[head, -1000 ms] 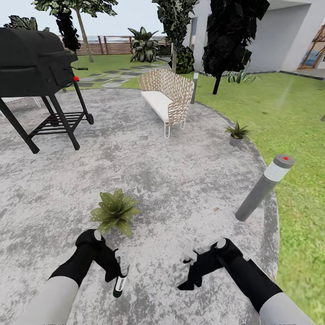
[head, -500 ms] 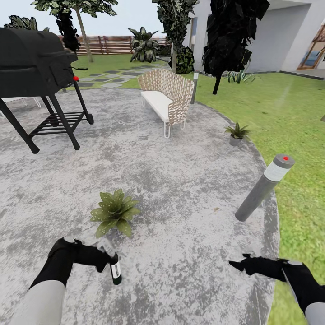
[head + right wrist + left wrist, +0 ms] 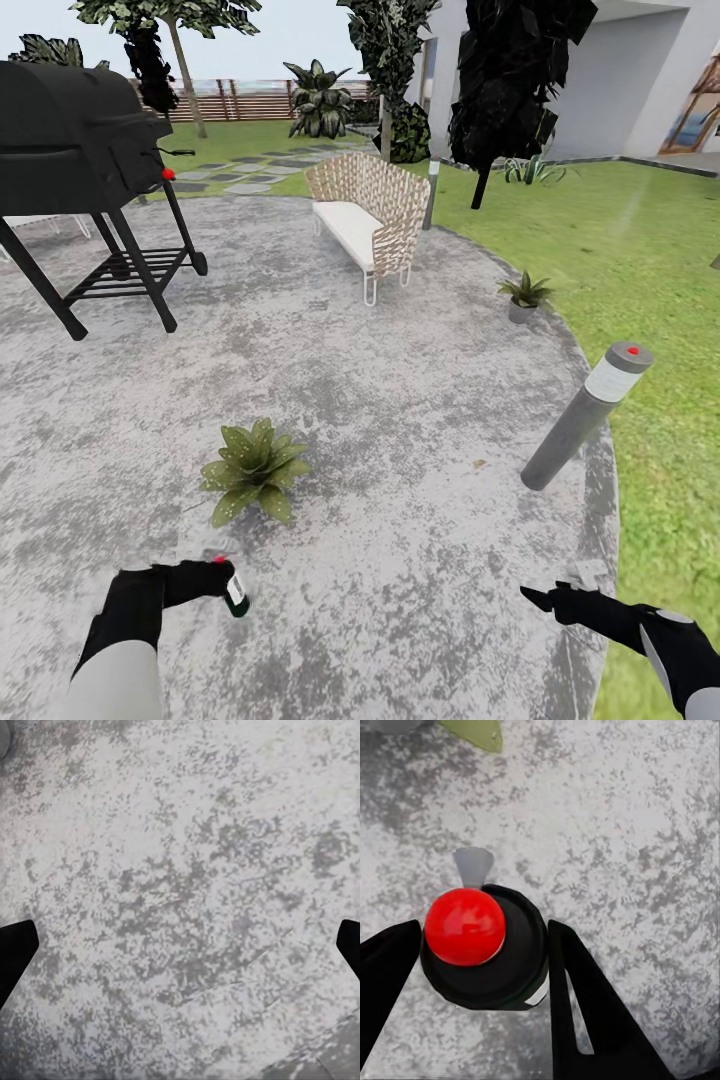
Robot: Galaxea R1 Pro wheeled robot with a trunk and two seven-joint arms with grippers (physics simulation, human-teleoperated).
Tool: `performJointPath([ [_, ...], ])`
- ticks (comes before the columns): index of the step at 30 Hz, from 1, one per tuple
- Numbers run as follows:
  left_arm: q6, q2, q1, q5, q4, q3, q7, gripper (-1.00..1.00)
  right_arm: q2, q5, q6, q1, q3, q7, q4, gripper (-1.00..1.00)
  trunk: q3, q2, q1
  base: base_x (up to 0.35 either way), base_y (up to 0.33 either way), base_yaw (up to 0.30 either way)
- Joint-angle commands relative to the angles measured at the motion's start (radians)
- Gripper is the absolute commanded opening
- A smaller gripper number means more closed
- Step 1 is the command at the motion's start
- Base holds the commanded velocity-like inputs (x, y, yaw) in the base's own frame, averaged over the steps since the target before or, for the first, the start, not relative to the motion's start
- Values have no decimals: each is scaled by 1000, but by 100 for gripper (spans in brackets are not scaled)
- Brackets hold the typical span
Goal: Pick up the pesticide atomizer in the garden and spray insectifuge to fully cover both potted plants in the garden.
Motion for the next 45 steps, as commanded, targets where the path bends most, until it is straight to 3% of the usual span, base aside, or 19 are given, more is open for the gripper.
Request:
performJointPath([
  [1,7,-8,-1,-1,-1,14,30,-100,1,4,9,-1,-8,8,-1,100,-1,0,0,0,0,0],
  [6,-4,-38,4,28,78,46,215,-100,0,4,11,-1,-10,2,16,100,-1,0,0,0,0,0],
  [10,-103,-42,30,114,190,51,477,-100,-12,3,12,-1,-12,1,90,100,-1,0,0,0,0,0],
  [12,-145,-43,48,157,211,52,544,-100,-14,3,16,-1,-11,0,101,100,-1,0,0,0,0,0],
  [16,-163,-43,57,217,246,51,570,-100,-14,2,19,-1,-11,1,106,100,-1,0,0,0,0,0],
  [20,-169,-39,58,248,374,50,578,-100,-14,2,20,-1,-12,3,106,100,1,0,0,0,0,0],
  [25,-171,-34,59,252,415,48,578,-100,-14,1,21,-1,-12,4,106,100,1,0,0,0,0,0],
  [45,-171,-36,59,251,419,47,576,-100,-14,1,20,-1,-13,5,106,100,9,0,0,0,0,0],
])
